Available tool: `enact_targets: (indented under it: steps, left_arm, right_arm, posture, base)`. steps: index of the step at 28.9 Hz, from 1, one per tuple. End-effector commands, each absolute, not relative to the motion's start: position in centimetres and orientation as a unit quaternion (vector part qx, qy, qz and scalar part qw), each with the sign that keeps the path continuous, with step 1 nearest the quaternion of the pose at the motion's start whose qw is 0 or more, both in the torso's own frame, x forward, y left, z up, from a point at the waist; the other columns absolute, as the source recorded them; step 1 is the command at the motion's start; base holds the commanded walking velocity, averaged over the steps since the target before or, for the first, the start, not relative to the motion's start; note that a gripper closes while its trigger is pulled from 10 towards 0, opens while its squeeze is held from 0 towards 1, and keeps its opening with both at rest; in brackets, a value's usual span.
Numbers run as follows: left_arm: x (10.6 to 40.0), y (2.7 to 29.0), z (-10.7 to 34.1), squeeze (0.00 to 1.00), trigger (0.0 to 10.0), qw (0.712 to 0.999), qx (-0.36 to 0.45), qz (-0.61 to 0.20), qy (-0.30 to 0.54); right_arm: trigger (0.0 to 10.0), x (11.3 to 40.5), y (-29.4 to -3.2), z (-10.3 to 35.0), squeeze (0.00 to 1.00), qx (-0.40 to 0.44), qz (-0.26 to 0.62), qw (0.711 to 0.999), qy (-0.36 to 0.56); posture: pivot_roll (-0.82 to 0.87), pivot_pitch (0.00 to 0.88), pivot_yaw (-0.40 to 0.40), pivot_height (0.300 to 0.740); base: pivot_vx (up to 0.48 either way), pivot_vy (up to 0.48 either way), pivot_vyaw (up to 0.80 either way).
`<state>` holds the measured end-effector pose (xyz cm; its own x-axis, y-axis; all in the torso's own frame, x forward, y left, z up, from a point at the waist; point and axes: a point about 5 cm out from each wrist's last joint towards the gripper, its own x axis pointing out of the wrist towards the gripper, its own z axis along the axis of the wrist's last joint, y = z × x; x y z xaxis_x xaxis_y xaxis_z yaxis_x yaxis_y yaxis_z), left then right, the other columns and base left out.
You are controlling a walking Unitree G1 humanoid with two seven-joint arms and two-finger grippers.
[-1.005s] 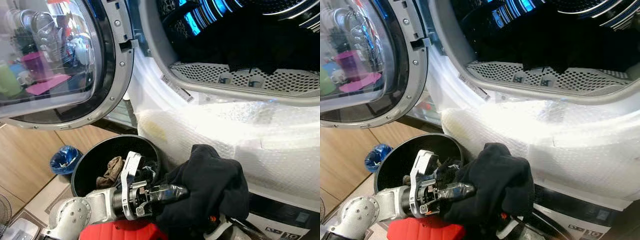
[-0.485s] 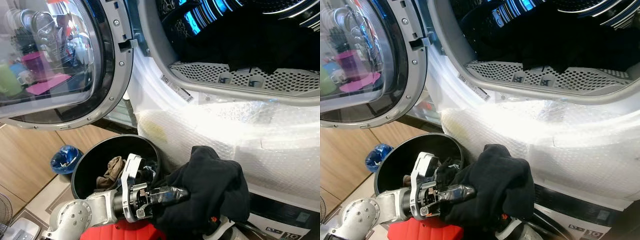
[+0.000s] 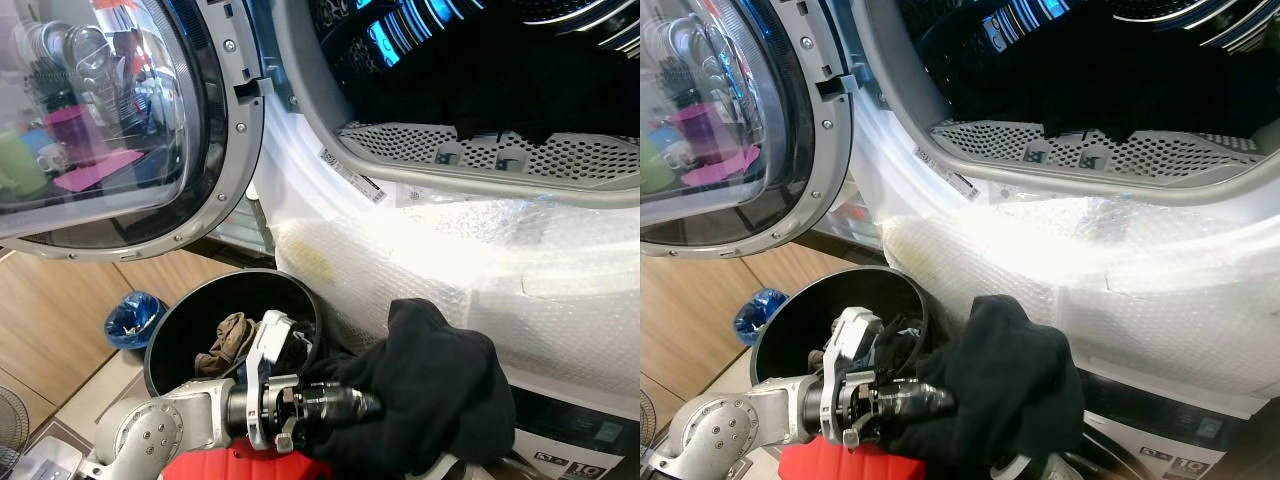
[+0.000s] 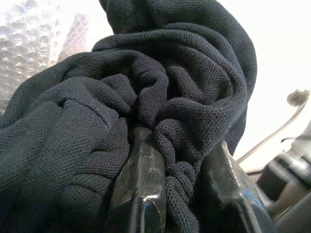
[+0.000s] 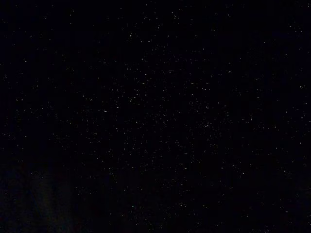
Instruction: Clothes washing
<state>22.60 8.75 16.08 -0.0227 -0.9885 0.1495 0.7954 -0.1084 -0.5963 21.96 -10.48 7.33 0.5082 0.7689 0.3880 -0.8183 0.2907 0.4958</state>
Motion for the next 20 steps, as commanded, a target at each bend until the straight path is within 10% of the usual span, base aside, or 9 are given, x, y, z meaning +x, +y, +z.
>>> enact_targets:
  steps: [1,3,4,10,12,20]
  left_arm:
    - [22.3,8.5,16.3,0.0,3.3,0.645,-0.23,-0.705,0.184]
    - [22.5,8.3,16.7,0.0,5.1,0.654,-0.21,-0.705,0.177]
    - [22.6,8.2,17.2,0.0,8.3,0.656,-0.195,-0.71,0.168]
    - [22.5,8.3,18.0,0.0,10.0,0.655,-0.155,-0.724,0.151]
    - [22.6,8.4,18.1,0.96,10.0,0.659,-0.148,-0.723,0.146]
    - [23.6,9.4,19.1,1.0,10.0,0.679,-0.055,-0.72,0.132]
  right_arm:
    - [0.0,22.3,-9.9,8.0,0.0,0.341,0.492,0.799,-0.062]
    - [0.0,22.4,-9.7,8.0,0.0,0.344,0.491,0.798,-0.065]
    - [0.0,22.5,-9.4,8.1,0.0,0.346,0.491,0.797,-0.068]
    - [0.0,22.8,-9.1,8.1,0.0,0.347,0.486,0.799,-0.075]
    - [0.0,23.0,-9.1,8.1,0.0,0.35,0.48,0.801,-0.08]
    - [0.0,23.8,-8.5,8.3,0.0,0.355,0.477,0.799,-0.093]
  posture:
    - [0.03,0.058,0.201,0.74]
    - [0.04,0.051,0.206,0.74]
    - [0.04,0.048,0.209,0.74]
    - [0.04,0.04,0.215,0.74]
    - [0.03,0.032,0.221,0.74]
    - [0.04,0.036,0.226,0.74]
  base:
    - [0.0,0.0,0.0]
    - [0.0,0.0,0.0]
    - [0.0,0.0,0.0]
    - [0.0,0.0,0.0]
    - [0.0,0.0,0.0]
    - [0.0,0.0,0.0]
